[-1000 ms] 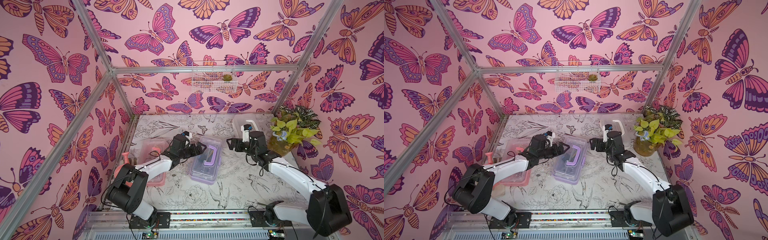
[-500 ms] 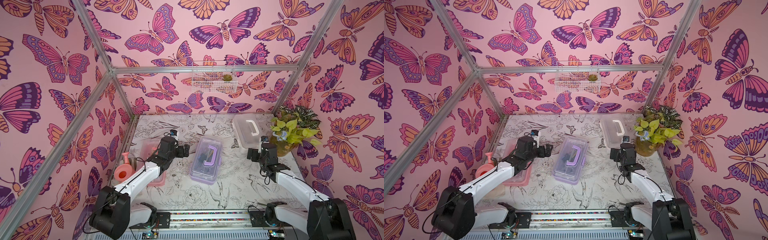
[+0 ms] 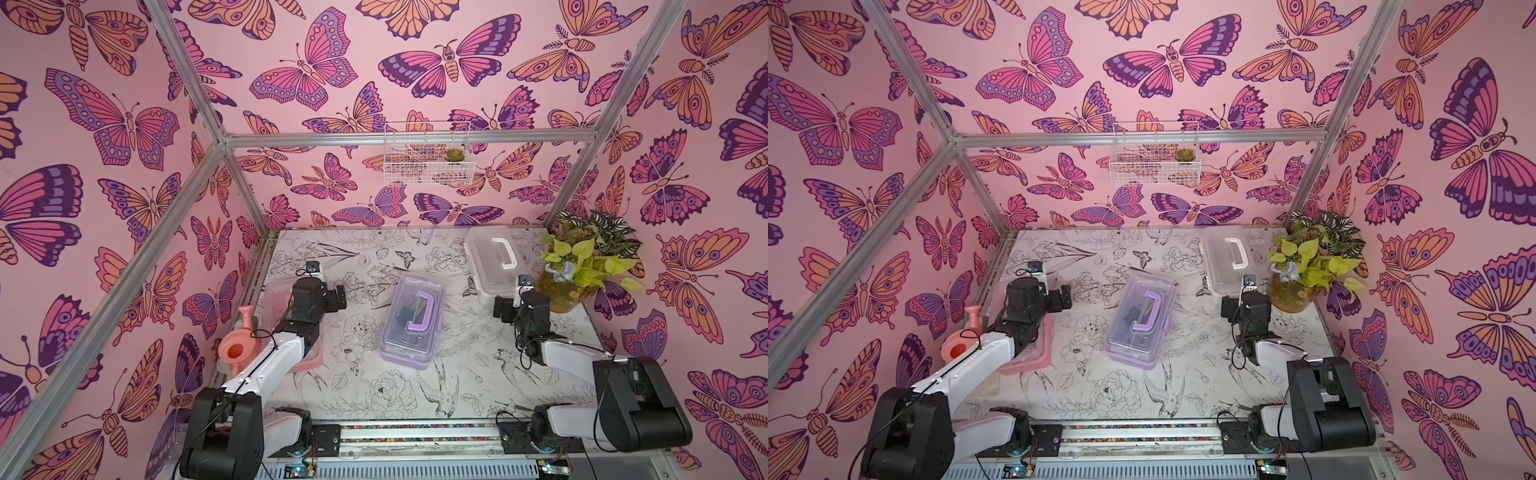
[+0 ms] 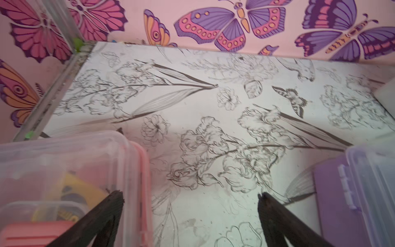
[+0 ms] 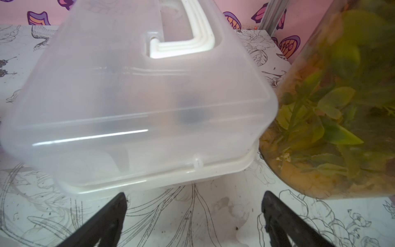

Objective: Close toolboxes
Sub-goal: Reset both arms

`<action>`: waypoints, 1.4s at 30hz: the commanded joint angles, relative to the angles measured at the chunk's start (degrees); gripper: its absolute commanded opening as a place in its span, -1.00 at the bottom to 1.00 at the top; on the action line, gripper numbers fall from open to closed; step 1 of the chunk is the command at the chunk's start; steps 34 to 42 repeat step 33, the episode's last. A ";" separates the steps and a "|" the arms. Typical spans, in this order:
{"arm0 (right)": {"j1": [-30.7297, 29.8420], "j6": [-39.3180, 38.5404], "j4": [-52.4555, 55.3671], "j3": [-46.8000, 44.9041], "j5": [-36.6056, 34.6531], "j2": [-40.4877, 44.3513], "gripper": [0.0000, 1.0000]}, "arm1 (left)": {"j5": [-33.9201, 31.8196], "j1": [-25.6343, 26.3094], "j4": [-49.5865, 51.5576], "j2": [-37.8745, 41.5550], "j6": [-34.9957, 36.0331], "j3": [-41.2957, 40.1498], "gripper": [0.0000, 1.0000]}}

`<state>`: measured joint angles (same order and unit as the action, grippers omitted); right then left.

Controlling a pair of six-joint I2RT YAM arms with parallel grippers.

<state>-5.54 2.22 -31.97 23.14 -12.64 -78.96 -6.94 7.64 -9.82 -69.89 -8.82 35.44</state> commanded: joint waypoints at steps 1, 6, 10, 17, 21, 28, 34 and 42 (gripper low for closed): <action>0.60 -2.13 -7.85 2.78 1.37 -5.00 0.97 | -0.84 -2.95 -0.71 -1.82 1.05 -0.49 1.00; 2.18 -1.08 -7.32 3.14 4.00 -5.42 0.98 | -2.87 -5.63 -8.43 -7.64 4.31 -2.22 1.00; 3.76 -0.31 -8.64 2.60 7.60 -6.08 0.98 | -0.31 -7.02 -18.02 -11.39 6.31 -5.86 1.00; 4.40 0.51 -13.64 0.24 7.05 -7.26 0.98 | 4.78 -8.00 -39.71 -17.99 9.65 -14.10 1.00; 4.47 0.51 -13.66 0.22 6.98 -7.23 0.98 | 4.85 -8.22 -41.63 -18.28 9.90 -14.55 1.00; 4.41 0.55 -13.51 0.41 7.05 -7.39 0.98 | 4.92 -8.18 -40.11 -18.06 9.87 -13.88 1.00; 4.41 0.49 -13.54 0.29 7.06 -7.27 0.98 | 4.92 -8.22 -40.40 -18.22 9.74 -13.83 1.00; 4.41 0.49 -13.54 0.29 7.06 -7.27 0.98 | 4.92 -8.22 -40.40 -18.22 9.74 -13.83 1.00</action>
